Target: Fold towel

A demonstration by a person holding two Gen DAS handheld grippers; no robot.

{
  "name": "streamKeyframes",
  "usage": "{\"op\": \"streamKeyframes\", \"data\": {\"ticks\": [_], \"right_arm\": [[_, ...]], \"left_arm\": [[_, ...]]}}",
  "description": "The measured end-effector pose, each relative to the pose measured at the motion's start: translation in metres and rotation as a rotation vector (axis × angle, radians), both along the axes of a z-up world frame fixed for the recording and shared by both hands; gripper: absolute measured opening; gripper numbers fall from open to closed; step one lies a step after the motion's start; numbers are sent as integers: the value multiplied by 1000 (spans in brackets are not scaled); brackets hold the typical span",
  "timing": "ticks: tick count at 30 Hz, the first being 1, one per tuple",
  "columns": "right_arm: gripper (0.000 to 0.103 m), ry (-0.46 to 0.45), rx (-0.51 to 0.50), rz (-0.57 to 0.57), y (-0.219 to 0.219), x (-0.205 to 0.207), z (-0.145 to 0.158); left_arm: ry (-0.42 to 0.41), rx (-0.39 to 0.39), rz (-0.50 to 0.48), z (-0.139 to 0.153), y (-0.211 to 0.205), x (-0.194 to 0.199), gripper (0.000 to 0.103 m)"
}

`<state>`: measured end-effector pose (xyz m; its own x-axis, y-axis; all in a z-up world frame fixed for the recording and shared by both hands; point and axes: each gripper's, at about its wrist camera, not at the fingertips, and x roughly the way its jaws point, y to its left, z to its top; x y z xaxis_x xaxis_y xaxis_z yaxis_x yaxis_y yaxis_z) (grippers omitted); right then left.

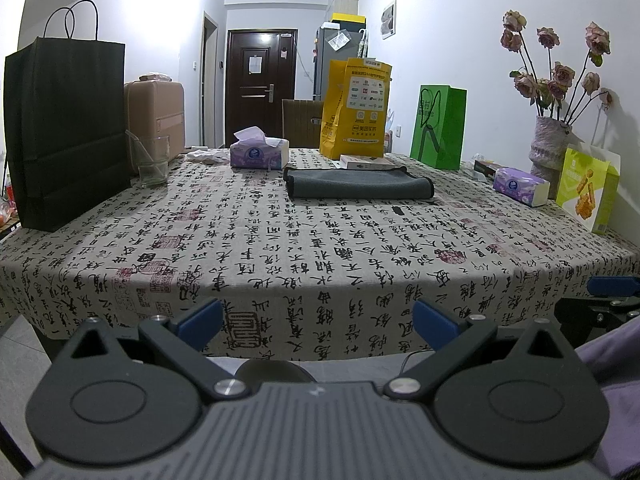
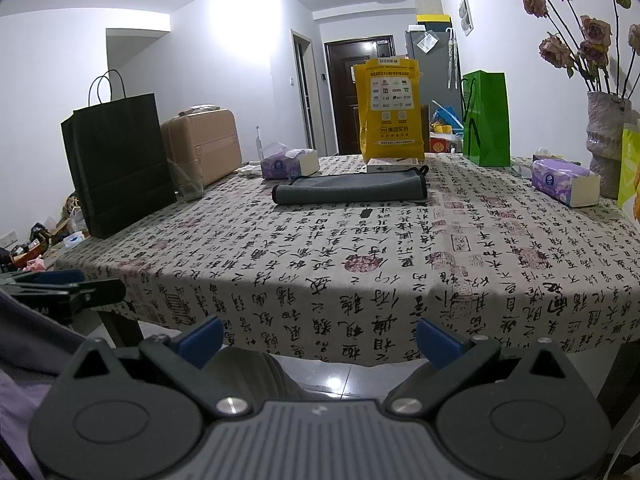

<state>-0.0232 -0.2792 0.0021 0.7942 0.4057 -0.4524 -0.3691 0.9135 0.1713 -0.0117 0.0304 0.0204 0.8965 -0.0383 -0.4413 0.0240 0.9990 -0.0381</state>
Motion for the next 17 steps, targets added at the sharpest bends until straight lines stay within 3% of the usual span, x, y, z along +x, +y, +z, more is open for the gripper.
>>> {"op": "streamKeyframes", "data": {"ticks": [17], "right_arm": [[103,12,8,4,0,2,-2]], "left_arm": [[2,-4,-5,0,0,1,103]]}}
